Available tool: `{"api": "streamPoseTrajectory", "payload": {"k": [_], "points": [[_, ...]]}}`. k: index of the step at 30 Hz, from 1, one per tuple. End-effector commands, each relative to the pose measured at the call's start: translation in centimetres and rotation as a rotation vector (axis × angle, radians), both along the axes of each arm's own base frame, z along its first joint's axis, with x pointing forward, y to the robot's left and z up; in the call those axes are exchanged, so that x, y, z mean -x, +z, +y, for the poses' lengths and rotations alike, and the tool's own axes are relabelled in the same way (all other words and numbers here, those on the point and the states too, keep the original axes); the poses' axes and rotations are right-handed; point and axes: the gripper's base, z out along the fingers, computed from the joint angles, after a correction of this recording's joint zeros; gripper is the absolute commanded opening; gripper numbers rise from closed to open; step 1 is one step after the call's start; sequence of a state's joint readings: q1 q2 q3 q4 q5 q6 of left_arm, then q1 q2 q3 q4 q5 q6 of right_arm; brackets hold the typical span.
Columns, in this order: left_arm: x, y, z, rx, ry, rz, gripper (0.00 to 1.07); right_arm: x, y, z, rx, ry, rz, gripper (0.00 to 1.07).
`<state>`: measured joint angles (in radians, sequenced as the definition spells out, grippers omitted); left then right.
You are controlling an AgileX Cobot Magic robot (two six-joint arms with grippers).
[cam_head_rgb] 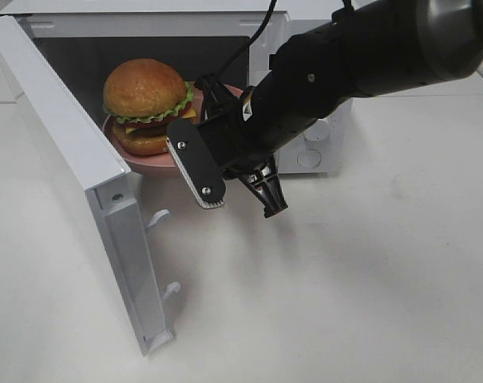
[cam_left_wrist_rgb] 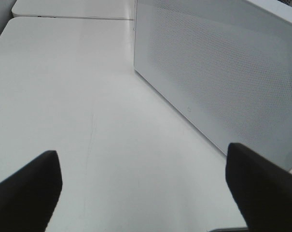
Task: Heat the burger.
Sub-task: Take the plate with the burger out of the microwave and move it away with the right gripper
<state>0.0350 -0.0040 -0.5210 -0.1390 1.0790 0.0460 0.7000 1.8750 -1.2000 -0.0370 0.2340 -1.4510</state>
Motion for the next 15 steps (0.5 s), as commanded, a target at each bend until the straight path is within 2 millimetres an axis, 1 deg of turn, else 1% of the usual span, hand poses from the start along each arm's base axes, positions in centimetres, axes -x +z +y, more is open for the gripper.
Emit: {"api": "streamPoseTrajectory", "payload": {"k": [1, 3, 4, 6, 9, 11, 12, 14, 15], "points": [[0.0, 0.0, 0.0, 0.003, -0.003, -0.011, 0.84, 0.4, 1.8, -0.3, -0.069, -0.002, -0.074, 0.00], [0.0, 0.0, 0.0, 0.003, -0.003, -0.011, 0.84, 1.5, 2.1, -1.3, -0.070, -0.001, -0.074, 0.00], [0.0, 0.0, 0.0, 0.003, -0.003, -0.011, 0.84, 1.5, 2.1, -1.3, -0.070, -0.001, -0.074, 0.00], [0.0, 0.0, 0.0, 0.003, -0.003, -0.011, 0.84, 2.4, 2.5, -2.0, -0.073, -0.001, -0.078, 0.00], [0.0, 0.0, 0.0, 0.003, -0.003, -0.011, 0.84, 2.7, 2.4, -2.3, -0.071, -0.001, -0.075, 0.00], [0.0, 0.0, 0.0, 0.003, -0.003, -0.011, 0.84, 3.9, 2.8, -3.3, -0.072, -0.001, -0.076, 0.00], [0.0, 0.0, 0.0, 0.003, -0.003, -0.011, 0.84, 3.9, 2.8, -3.3, -0.072, -0.001, -0.076, 0.00], [0.0, 0.0, 0.0, 0.003, -0.003, -0.011, 0.84, 4.8, 3.1, -4.0, -0.075, -0.001, -0.080, 0.00], [0.0, 0.0, 0.0, 0.003, -0.003, -0.011, 0.84, 4.8, 3.1, -4.0, -0.075, -0.001, -0.080, 0.00]]}}
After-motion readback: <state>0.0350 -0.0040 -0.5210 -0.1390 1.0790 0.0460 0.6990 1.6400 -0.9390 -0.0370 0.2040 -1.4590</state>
